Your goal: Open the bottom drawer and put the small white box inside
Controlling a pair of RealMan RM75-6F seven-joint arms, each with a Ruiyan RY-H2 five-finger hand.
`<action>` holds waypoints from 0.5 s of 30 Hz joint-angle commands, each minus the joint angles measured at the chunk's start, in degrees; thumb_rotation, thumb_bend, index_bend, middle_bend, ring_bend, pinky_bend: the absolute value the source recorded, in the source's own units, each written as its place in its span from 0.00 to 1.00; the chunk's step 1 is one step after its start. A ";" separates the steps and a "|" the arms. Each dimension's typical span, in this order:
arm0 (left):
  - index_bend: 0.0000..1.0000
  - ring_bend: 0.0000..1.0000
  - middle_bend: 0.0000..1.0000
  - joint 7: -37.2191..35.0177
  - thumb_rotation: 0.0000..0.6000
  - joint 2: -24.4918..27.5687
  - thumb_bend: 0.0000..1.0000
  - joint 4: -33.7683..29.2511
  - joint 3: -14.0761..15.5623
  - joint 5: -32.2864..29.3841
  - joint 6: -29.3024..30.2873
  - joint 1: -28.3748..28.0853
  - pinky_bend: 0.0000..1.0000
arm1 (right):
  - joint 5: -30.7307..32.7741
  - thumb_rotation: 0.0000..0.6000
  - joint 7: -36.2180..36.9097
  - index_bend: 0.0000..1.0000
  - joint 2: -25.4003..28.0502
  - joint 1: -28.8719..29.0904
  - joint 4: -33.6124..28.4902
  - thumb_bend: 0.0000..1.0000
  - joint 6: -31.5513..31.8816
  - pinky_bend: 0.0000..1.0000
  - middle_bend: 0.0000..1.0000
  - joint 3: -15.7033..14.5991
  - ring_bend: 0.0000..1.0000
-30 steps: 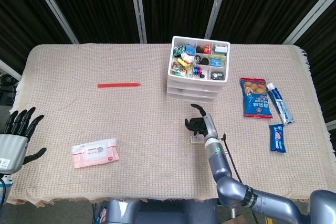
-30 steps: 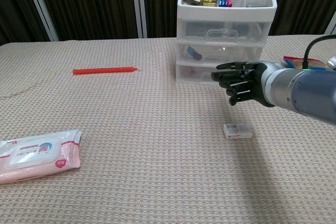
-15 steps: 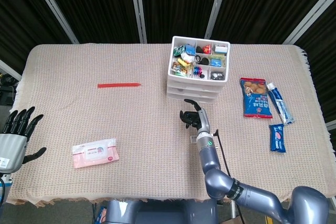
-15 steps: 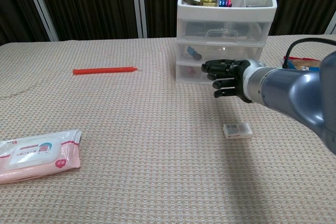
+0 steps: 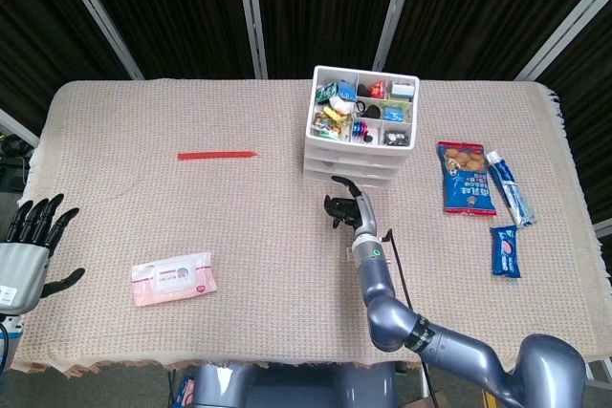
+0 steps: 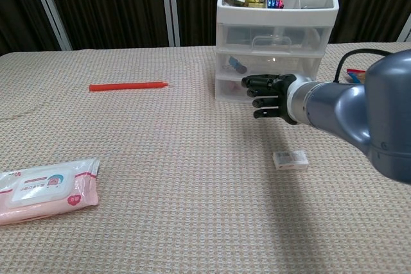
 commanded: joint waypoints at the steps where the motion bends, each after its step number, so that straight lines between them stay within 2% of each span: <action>1: 0.14 0.00 0.00 -0.19 1.00 0.10 0.11 -0.14 -0.02 -0.19 -0.16 -0.02 0.00 | 0.33 1.00 0.12 0.17 -0.56 0.74 1.23 0.44 -0.13 0.74 0.83 0.52 0.83; 5: 0.14 0.00 0.00 -0.47 1.00 0.26 0.11 -0.21 -0.06 -0.34 -0.29 -0.06 0.00 | 0.59 1.00 0.40 0.12 -1.13 1.37 2.74 0.44 -0.03 0.74 0.83 1.11 0.83; 15: 0.14 0.00 0.00 -1.10 1.00 0.58 0.11 -0.47 0.03 -0.40 -0.60 -0.16 0.00 | -0.01 1.00 2.08 0.12 -2.97 1.91 5.15 0.45 2.58 0.74 0.83 2.80 0.83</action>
